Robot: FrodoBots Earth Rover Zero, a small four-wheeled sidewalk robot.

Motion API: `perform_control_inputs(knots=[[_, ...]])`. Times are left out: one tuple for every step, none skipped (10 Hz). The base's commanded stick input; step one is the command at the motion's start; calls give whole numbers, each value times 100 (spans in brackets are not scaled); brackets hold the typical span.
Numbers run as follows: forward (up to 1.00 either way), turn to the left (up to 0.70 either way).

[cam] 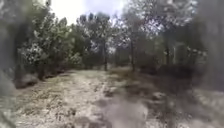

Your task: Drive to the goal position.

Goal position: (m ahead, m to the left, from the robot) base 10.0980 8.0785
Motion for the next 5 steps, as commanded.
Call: perform_control_inputs(knots=[[85, 0], [85, 0], [85, 0], [85, 0], [85, 0]])
